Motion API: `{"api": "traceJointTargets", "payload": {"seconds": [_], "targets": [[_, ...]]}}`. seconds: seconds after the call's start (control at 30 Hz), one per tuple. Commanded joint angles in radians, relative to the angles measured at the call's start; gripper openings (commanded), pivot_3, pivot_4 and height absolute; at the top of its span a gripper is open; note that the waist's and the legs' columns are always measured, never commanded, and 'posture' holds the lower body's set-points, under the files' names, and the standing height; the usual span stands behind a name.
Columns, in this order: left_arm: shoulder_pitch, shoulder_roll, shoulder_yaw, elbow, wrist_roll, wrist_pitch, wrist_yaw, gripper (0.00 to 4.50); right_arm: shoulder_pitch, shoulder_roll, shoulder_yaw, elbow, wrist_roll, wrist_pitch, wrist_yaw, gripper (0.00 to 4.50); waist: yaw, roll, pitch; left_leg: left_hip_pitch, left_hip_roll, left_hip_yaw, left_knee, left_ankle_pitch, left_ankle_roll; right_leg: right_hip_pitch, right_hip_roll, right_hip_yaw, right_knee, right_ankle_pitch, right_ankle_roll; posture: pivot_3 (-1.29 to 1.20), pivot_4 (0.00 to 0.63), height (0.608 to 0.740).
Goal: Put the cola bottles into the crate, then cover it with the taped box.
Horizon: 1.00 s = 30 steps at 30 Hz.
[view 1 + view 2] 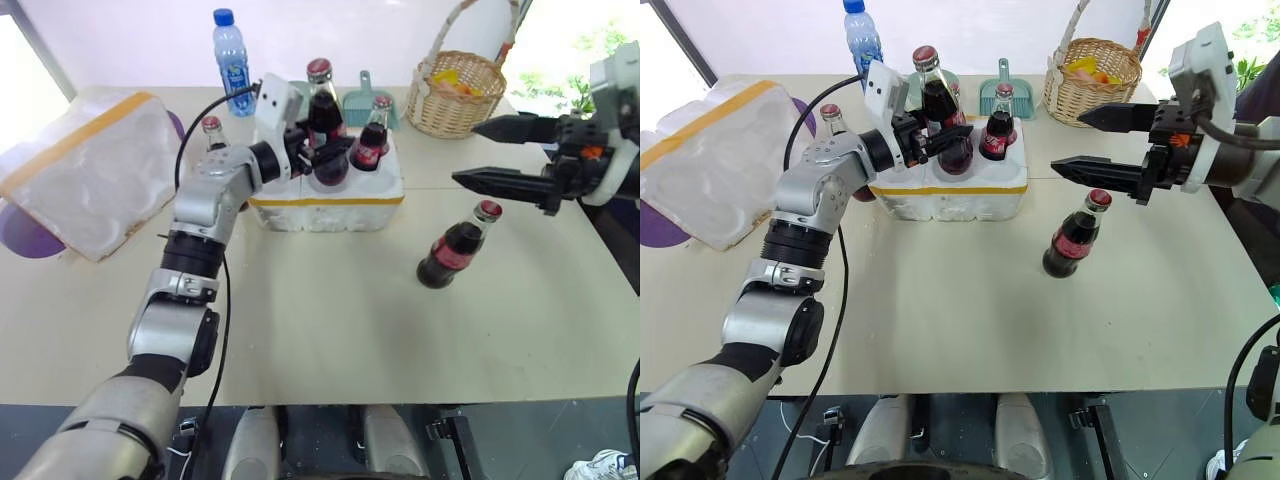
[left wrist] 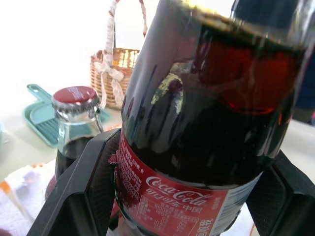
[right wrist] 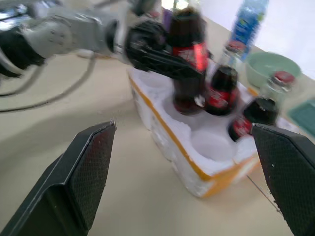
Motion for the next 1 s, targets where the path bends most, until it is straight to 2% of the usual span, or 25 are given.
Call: {"api": "traceJointTargets", "payload": {"seconds": [0.03,0.27,0.4,0.47,0.5,0.53,0.57,0.7,0.83,1.0], "targets": [[-0.021,-0.004,-0.021,-0.044,0.040,-0.001,0.015,2.87,-0.024,-0.014,0.011,0.034,-0.052,-0.058,0.001,4.50,0.000,0.000,0.000,0.000,0.000,0.000,0.000,0.000,0.000,0.000,0.000,0.000,0.000,0.000,0.000,0.00,0.150,0.740],[-0.042,-0.022,-0.047,0.017,0.090,0.051,0.030,2.87,-0.045,0.001,0.045,0.088,-0.094,-0.091,0.008,4.50,0.000,0.000,0.000,-0.003,0.000,0.000,0.000,0.000,0.000,-0.003,0.000,0.000,0.000,0.000,0.000,0.00,0.150,0.740],[-0.051,-0.065,-0.066,0.157,0.146,0.040,0.085,2.87,-0.056,0.017,0.062,0.100,-0.114,-0.105,0.003,4.50,0.002,0.000,0.000,-0.003,0.000,0.000,0.001,0.000,0.000,-0.003,0.000,0.000,0.000,0.000,0.001,0.00,0.150,0.740],[-0.057,-0.080,-0.060,0.229,0.167,0.019,0.110,3.88,-0.059,0.023,0.068,0.098,-0.123,-0.110,0.004,4.50,0.006,0.001,-0.001,-0.002,0.000,-0.001,0.001,0.000,0.000,-0.002,0.000,-0.001,0.001,0.001,0.001,0.00,0.150,0.740],[-0.059,-0.084,-0.057,0.254,0.174,0.009,0.116,4.24,-0.060,0.024,0.070,0.096,-0.125,-0.111,0.005,4.50,0.006,0.001,-0.001,-0.002,0.000,-0.001,0.001,0.000,0.000,-0.001,0.000,-0.001,0.000,0.001,0.001,0.00,0.150,0.740],[-0.057,-0.085,-0.054,0.267,0.178,-0.003,0.121,4.43,-0.061,0.025,0.071,0.096,-0.126,-0.112,0.005,4.50,0.007,0.001,-0.001,0.000,0.000,-0.001,0.001,0.000,0.000,0.001,0.000,-0.001,0.000,0.001,0.001,0.00,0.150,0.740],[-0.056,-0.085,-0.050,0.273,0.180,-0.011,0.124,4.43,-0.064,0.026,0.073,0.098,-0.127,-0.112,0.005,4.50,0.007,0.001,-0.001,0.001,0.000,-0.001,0.001,0.000,0.000,0.002,0.000,-0.001,0.000,0.001,0.001,0.00,0.150,0.740],[-0.028,-0.057,0.001,0.176,0.132,0.005,0.096,4.43,-0.066,0.025,0.073,0.103,-0.133,-0.119,0.009,4.50,0.002,0.001,-0.001,0.003,0.000,-0.001,0.001,0.000,0.000,0.004,0.000,0.000,0.000,0.001,0.001,0.00,0.150,0.740],[0.049,0.008,0.096,-0.073,-0.003,0.061,0.007,4.43,-0.068,0.022,0.071,0.110,-0.135,-0.124,0.014,4.50,-0.012,0.002,-0.001,0.004,0.000,-0.001,0.000,0.000,0.000,0.003,0.000,0.000,0.001,0.001,0.001,0.00,0.150,0.740],[0.145,0.116,0.213,-0.329,-0.164,0.198,-0.037,4.43,-0.073,0.029,0.071,0.119,-0.136,-0.128,0.023,4.50,-0.002,0.002,-0.001,0.003,0.001,-0.001,-0.001,0.000,0.000,0.002,0.001,0.000,0.002,0.000,0.001,0.00,0.150,0.740]]}}
